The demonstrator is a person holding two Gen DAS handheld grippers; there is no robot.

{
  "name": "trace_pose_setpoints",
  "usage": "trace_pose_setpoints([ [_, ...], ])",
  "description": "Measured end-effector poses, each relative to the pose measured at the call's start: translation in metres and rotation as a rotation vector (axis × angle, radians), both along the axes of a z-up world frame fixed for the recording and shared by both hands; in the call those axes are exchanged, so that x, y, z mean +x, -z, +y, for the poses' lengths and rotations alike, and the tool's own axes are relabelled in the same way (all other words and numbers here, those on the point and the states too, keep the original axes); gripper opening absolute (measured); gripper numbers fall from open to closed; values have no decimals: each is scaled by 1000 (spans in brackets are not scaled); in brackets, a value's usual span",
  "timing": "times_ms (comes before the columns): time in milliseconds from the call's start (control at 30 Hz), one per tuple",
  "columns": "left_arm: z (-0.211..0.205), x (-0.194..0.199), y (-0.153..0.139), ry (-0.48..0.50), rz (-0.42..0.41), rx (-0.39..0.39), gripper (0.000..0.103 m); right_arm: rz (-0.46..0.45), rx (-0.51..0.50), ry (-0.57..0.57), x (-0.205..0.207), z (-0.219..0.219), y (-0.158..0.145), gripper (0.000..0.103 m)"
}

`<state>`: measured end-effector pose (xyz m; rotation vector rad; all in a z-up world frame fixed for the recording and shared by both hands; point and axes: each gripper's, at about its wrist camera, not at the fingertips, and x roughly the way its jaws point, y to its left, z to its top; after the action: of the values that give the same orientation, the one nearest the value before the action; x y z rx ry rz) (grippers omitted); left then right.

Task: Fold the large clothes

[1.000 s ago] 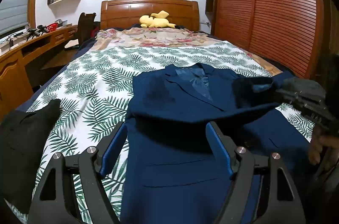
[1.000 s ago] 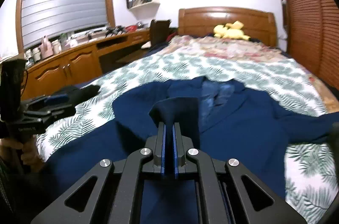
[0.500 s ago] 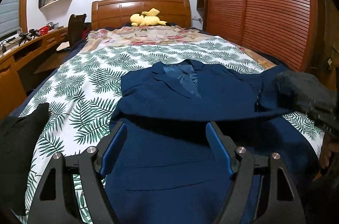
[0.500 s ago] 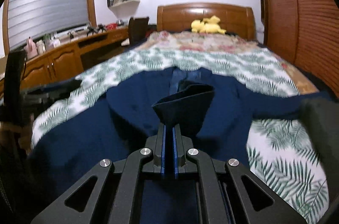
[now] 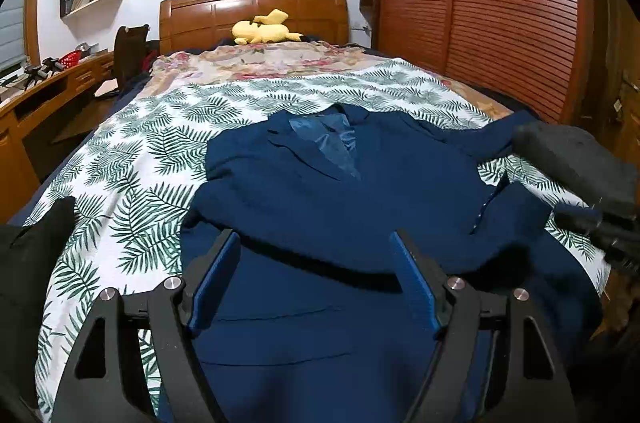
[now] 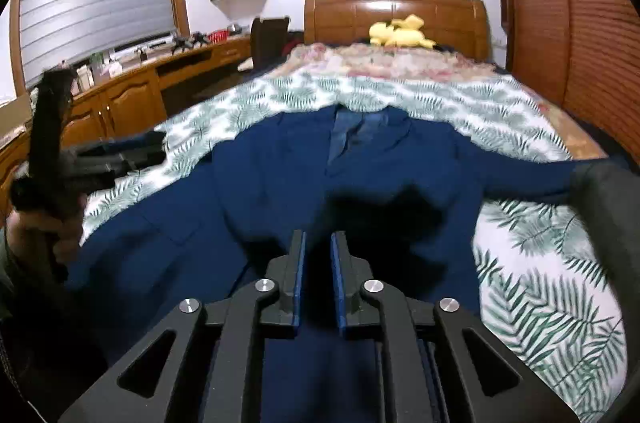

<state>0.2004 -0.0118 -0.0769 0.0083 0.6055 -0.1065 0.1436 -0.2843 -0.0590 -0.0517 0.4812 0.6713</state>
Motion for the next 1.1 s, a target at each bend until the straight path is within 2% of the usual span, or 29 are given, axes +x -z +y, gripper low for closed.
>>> trace_pose_setpoints([
  [67, -4, 2, 1, 6, 4, 4, 77, -16, 18, 10, -5, -10, -3, 36],
  [167, -9, 3, 4, 15, 13, 8, 77, -17, 33, 33, -4, -16, 3, 44],
  [367, -19, 6, 8, 38, 33, 10, 77, 40, -1, 85, 13, -20, 21, 45],
  [567, -37, 6, 14, 82, 48, 25, 77, 167, -68, 120, 45, -13, 42, 45],
  [800, -54, 2, 17, 123, 45, 44, 77, 254, -136, 104, 73, 3, 56, 45],
  [967, -60, 1, 20, 134, 34, 32, 77, 264, -133, 75, 80, 8, 59, 45],
  [1000, -61, 1, 21, 132, 32, 35, 77, 262, -133, 64, 80, 10, 59, 43],
  [1100, -62, 0, 22, 132, 13, 38, 77, 243, -145, 46, 78, 13, 59, 14],
])
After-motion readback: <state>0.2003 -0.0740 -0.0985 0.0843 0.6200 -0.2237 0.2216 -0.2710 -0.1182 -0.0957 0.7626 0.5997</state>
